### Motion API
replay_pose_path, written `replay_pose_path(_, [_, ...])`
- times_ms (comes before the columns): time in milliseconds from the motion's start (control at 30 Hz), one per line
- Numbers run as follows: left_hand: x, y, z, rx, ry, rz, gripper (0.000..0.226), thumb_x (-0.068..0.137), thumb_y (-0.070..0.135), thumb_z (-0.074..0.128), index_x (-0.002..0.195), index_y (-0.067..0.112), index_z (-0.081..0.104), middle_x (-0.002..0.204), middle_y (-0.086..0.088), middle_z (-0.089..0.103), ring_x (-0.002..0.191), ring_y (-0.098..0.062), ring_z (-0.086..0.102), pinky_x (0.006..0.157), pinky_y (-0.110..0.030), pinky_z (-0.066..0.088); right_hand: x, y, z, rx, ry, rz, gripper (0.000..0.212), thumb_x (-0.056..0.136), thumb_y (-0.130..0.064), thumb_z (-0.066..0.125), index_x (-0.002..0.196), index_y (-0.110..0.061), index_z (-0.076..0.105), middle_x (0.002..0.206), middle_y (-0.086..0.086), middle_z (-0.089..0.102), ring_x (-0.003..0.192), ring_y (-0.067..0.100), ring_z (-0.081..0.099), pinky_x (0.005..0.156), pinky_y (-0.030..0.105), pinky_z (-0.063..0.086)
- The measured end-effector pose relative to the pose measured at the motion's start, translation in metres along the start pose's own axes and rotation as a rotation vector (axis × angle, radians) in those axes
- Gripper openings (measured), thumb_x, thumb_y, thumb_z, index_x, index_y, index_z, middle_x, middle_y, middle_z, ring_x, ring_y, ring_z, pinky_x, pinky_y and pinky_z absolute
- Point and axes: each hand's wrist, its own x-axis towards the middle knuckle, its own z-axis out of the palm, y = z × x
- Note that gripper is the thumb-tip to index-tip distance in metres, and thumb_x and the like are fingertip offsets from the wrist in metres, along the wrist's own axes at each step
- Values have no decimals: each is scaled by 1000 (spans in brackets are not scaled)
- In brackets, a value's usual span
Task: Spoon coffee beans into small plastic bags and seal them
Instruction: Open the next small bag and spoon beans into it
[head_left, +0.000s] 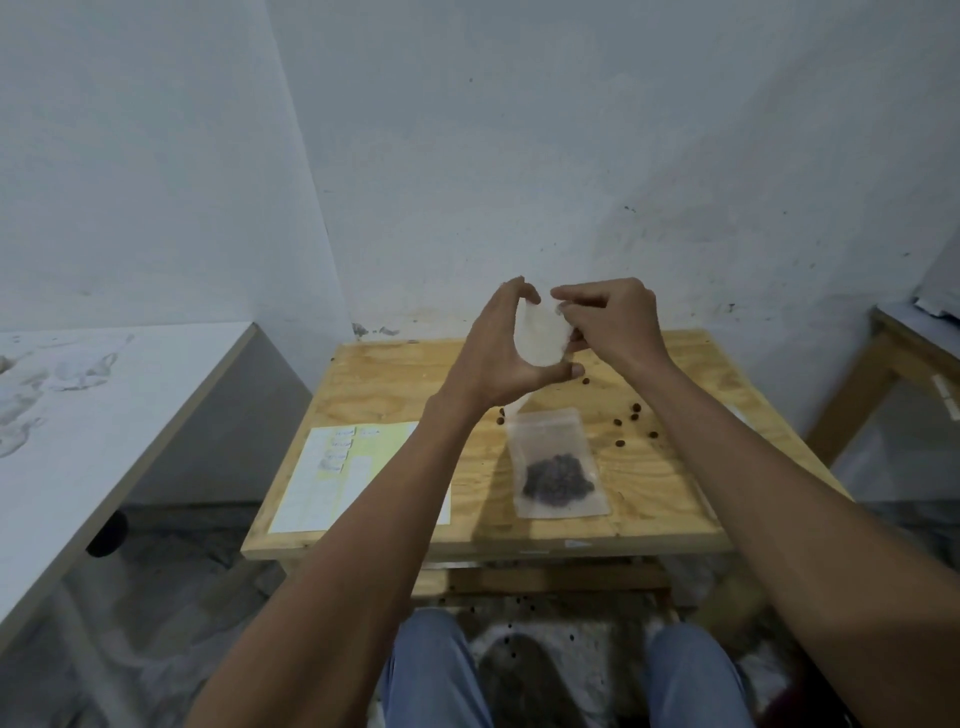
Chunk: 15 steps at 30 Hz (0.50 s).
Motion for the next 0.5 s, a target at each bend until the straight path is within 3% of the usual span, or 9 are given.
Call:
replay_pose_path(100, [-2,-3,6,-13,94,0,82,64,44,94,125,17,44,119,4,54,103,-13,53,75,-21,42,-2,-4,4,78,-74,27,21,88,-6,71,105,-12,81,93,1,78,70,18,76,65,32,64])
replay_pose_path(200, [-4,-8,3,-76,132,-47,106,60,48,95,143,21,36,126,3,54,115,-11,54,86,-11,41,0,-1,4,142,-119,71,19,88,-7,69,98,-15,83,86,2,78,74,21,75,68,34,64])
replay_pose_path(267, [-5,-11,1,-96,124,-86,115,57,55,94,150,20,34,128,3,52,117,-9,52,92,-12,40,2,0,5,191,-150,108,22,89,-6,64,98,-16,82,87,5,77,73,22,74,66,34,63])
replay_pose_path(400, [-6,-28,-4,-59,191,-146,108,55,69,83,143,17,48,126,3,51,111,-12,55,93,-30,50,7,8,11,273,-132,177,21,95,-11,62,109,-7,76,91,13,75,72,20,73,60,27,60])
replay_pose_path(500, [-9,-43,-9,-45,189,-200,108,52,71,84,140,18,50,126,5,50,110,-12,54,93,-33,51,14,31,17,131,-46,200,20,90,-5,65,106,-8,76,89,11,76,72,17,71,64,29,62])
